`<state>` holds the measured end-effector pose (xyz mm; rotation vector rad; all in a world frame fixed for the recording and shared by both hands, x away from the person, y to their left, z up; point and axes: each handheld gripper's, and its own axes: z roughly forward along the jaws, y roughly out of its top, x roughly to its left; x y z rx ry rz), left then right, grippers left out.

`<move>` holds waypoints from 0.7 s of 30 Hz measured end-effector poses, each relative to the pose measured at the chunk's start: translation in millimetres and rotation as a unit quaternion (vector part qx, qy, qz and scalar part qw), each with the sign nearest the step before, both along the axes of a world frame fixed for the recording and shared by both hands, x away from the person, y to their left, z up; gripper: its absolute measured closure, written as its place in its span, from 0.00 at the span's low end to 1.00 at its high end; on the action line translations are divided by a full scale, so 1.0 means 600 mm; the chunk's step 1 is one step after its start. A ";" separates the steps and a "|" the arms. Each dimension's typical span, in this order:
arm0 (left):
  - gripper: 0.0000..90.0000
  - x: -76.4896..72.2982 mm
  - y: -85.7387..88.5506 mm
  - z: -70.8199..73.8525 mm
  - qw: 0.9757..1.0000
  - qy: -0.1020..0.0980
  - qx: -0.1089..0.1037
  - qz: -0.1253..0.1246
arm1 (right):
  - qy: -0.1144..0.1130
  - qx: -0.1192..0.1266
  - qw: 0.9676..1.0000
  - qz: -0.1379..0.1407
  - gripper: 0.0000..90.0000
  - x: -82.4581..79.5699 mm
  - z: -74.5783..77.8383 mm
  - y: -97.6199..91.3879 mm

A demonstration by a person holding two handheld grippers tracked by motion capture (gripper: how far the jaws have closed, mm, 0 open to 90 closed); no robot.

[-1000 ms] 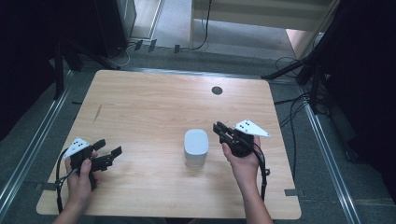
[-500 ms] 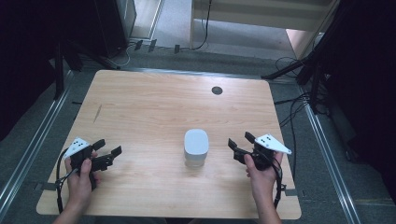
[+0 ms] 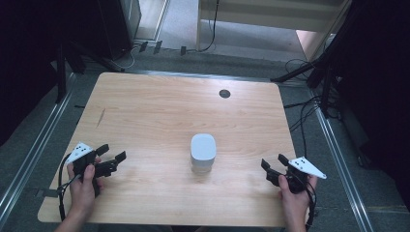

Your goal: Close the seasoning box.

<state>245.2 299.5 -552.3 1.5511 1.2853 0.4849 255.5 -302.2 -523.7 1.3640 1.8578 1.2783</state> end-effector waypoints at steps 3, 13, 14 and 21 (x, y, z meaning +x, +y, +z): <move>0.17 0.000 -0.001 0.000 1.000 0.000 0.001 0.001 | 0.008 -0.003 1.000 -0.012 0.30 -0.011 -0.011 -0.021; 0.17 0.000 -0.001 0.000 1.000 0.001 0.002 0.001 | 0.020 0.007 0.999 -0.041 0.31 -0.036 -0.033 -0.080; 0.17 0.000 -0.001 0.000 1.000 0.000 0.002 0.001 | 0.022 0.006 0.999 -0.044 0.32 -0.038 -0.036 -0.084; 0.17 0.000 -0.002 0.000 1.000 -0.001 0.004 -0.002 | 0.029 0.028 0.997 -0.061 0.31 -0.056 -0.037 -0.120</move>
